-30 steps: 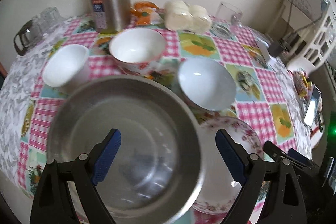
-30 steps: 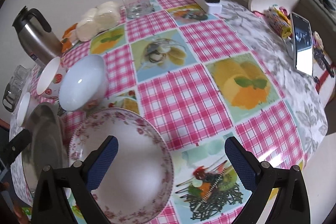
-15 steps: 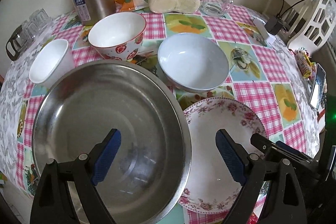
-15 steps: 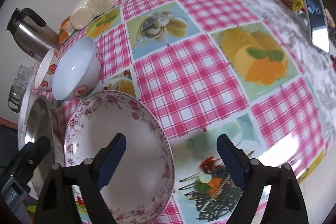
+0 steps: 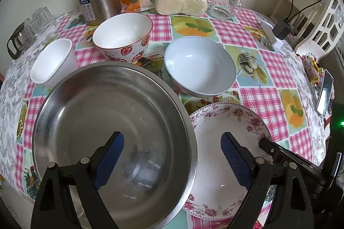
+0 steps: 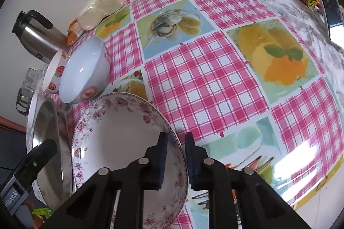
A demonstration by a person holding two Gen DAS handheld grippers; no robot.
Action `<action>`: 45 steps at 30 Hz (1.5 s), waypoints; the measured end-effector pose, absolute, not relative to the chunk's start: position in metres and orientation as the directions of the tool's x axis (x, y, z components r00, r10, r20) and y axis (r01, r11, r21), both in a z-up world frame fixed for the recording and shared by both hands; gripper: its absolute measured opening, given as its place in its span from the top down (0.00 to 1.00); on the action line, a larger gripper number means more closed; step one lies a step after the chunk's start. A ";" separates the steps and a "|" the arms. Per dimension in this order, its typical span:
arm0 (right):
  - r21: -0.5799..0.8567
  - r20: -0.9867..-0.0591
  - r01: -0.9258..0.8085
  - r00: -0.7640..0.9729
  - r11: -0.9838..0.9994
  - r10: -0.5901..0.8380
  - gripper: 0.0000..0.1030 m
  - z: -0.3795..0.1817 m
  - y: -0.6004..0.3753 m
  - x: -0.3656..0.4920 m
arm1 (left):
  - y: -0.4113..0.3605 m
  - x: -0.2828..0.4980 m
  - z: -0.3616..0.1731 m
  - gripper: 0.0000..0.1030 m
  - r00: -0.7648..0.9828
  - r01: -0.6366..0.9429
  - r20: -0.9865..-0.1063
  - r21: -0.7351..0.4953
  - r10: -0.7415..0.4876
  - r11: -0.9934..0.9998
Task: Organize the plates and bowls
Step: 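Grasp the floral-rim round plate rim with the right tool and lift it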
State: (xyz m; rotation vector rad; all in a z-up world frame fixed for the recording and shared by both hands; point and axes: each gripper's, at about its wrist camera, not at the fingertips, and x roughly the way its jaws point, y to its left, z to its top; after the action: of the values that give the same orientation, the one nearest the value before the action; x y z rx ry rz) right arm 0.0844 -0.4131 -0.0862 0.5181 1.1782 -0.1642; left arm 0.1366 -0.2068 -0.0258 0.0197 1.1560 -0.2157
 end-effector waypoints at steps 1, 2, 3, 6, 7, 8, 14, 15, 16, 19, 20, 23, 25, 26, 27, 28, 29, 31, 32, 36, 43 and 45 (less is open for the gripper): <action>0.301 -0.911 0.386 0.387 0.872 0.143 0.83 -0.086 -0.413 0.085 | -0.207 0.136 -0.025 0.11 0.387 0.181 -0.908 -0.095 -0.160 0.979; 0.301 -0.911 0.386 0.387 0.872 0.143 0.83 -0.086 -0.414 0.086 | -0.207 0.136 -0.024 0.11 0.389 0.183 -0.907 -0.096 -0.161 0.978; 0.294 -0.912 0.387 0.388 0.874 0.135 0.83 -0.085 -0.415 0.087 | -0.208 0.136 -0.024 0.11 0.390 0.185 -0.906 -0.095 -0.162 0.978; 0.245 -0.917 0.396 0.391 0.885 0.079 0.84 -0.079 -0.419 0.086 | -0.210 0.134 -0.022 0.11 0.392 0.190 -0.904 -0.102 -0.171 0.976; 0.234 -0.918 0.405 0.393 0.884 0.062 0.84 -0.078 -0.421 0.086 | -0.211 0.134 -0.022 0.11 0.392 0.194 -0.903 -0.109 -0.178 0.975; 0.232 -0.917 0.416 0.395 0.879 0.056 0.84 -0.077 -0.424 0.085 | -0.212 0.133 -0.021 0.11 0.391 0.197 -0.902 -0.112 -0.183 0.974; 0.224 -0.918 0.475 0.395 0.851 0.021 0.84 -0.075 -0.445 0.079 | -0.230 0.125 -0.014 0.11 0.388 0.263 -0.890 -0.141 -0.238 0.954; 0.212 -0.920 0.488 0.391 0.847 0.005 0.84 -0.074 -0.448 0.078 | -0.236 0.123 -0.013 0.11 0.385 0.283 -0.888 -0.147 -0.253 0.948; 0.207 -0.921 0.495 0.389 0.844 -0.003 0.84 -0.074 -0.450 0.077 | -0.240 0.122 -0.012 0.11 0.386 0.292 -0.887 -0.142 -0.253 0.946; 0.201 -0.922 0.518 0.386 0.831 -0.017 0.84 -0.075 -0.457 0.073 | -0.259 0.118 -0.011 0.11 0.394 0.332 -0.886 -0.112 -0.246 0.937; 0.207 -0.922 0.522 0.387 0.828 -0.013 0.84 -0.075 -0.459 0.073 | -0.263 0.118 -0.012 0.11 0.391 0.340 -0.886 -0.112 -0.249 0.934; 0.214 -0.921 0.528 0.390 0.822 -0.011 0.84 -0.076 -0.463 0.072 | -0.277 0.118 -0.018 0.12 0.361 0.371 -0.892 -0.130 -0.272 0.919; 0.197 -0.922 0.535 0.387 0.822 -0.031 0.84 -0.076 -0.466 0.072 | -0.283 0.119 -0.023 0.15 0.343 0.381 -0.897 -0.138 -0.279 0.914; 0.190 -0.922 0.539 0.385 0.820 -0.039 0.84 -0.075 -0.467 0.070 | -0.285 0.119 -0.025 0.19 0.336 0.385 -0.899 -0.139 -0.279 0.912; 0.182 -0.923 0.547 0.383 0.817 -0.050 0.84 -0.075 -0.470 0.069 | -0.288 0.119 -0.027 0.20 0.328 0.387 -0.903 -0.141 -0.279 0.911; 0.178 -0.923 0.555 0.380 0.813 -0.058 0.84 -0.075 -0.473 0.068 | -0.290 0.120 -0.031 0.21 0.317 0.388 -0.906 -0.147 -0.281 0.910; 0.180 -0.923 0.562 0.381 0.807 -0.059 0.84 -0.075 -0.476 0.066 | -0.292 0.121 -0.034 0.23 0.308 0.387 -0.908 -0.152 -0.283 0.910; 0.191 -0.922 0.575 0.383 0.796 -0.055 0.84 -0.076 -0.483 0.064 | -0.294 0.123 -0.040 0.26 0.289 0.380 -0.915 -0.160 -0.281 0.911; 0.195 -0.922 0.579 0.383 0.792 -0.054 0.84 -0.076 -0.485 0.064 | -0.296 0.124 -0.044 0.27 0.279 0.377 -0.920 -0.161 -0.277 0.912; 0.204 -0.922 0.596 0.384 0.777 -0.052 0.83 -0.079 -0.492 0.064 | -0.301 0.125 -0.057 0.39 0.230 0.374 -0.936 -0.169 -0.268 0.912; 0.265 -0.915 0.598 0.404 0.756 0.002 0.81 -0.083 -0.500 0.062 | -0.307 0.125 -0.071 0.46 0.200 0.375 -0.947 -0.162 -0.250 0.913; 0.288 -0.912 0.596 0.410 0.749 0.024 0.80 -0.085 -0.502 0.061 | -0.307 0.126 -0.073 0.48 0.187 0.369 -0.945 -0.187 -0.270 0.910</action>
State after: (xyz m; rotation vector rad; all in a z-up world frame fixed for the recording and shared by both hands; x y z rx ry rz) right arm 0.0610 -0.5025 -0.0853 0.6548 1.1039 -0.3941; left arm 0.1255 -0.3069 -0.0730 0.0899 1.3082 -0.4506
